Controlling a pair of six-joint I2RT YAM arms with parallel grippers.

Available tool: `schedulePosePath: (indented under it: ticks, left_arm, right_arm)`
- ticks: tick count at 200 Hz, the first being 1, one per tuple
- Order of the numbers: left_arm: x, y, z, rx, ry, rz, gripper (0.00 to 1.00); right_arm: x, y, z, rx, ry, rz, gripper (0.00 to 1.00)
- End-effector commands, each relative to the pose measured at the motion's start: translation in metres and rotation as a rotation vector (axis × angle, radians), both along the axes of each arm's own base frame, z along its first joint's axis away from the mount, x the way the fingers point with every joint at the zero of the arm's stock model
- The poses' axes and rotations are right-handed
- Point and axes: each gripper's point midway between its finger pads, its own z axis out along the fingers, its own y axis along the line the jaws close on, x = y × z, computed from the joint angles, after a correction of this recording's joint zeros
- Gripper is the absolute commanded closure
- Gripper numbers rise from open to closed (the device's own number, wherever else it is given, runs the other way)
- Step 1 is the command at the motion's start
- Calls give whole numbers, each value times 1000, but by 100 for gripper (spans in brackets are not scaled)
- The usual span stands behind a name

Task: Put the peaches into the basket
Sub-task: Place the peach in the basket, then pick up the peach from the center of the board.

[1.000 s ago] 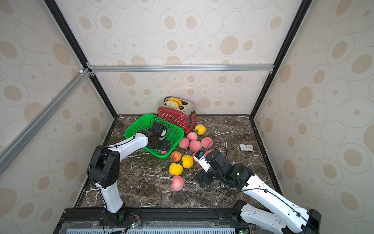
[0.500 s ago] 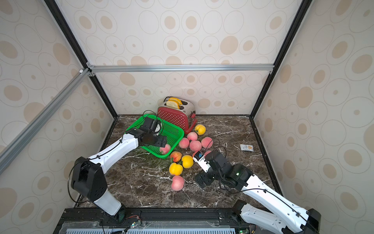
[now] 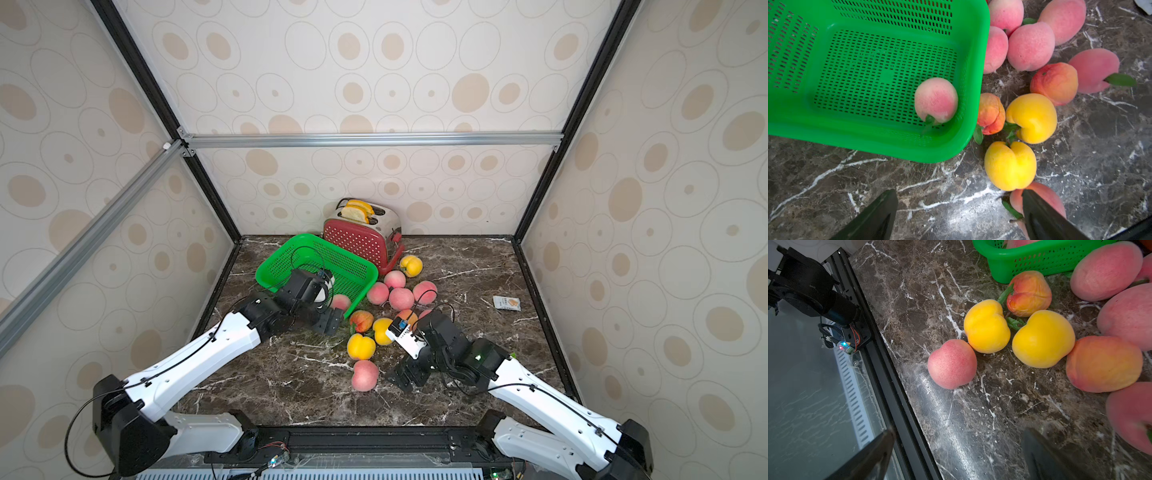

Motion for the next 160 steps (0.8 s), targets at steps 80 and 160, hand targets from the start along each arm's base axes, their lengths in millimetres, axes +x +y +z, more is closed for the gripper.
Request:
schedulePosePath:
  ticks: [80, 160]
  left_arm:
    - [-80, -60, -57, -217, 108, -15, 2]
    - [-96, -91, -90, -192, 172, -71, 1]
  right_arm:
    - [3, -16, -28, 58, 54, -197, 0]
    - [1, -13, -26, 84, 75, -200, 0]
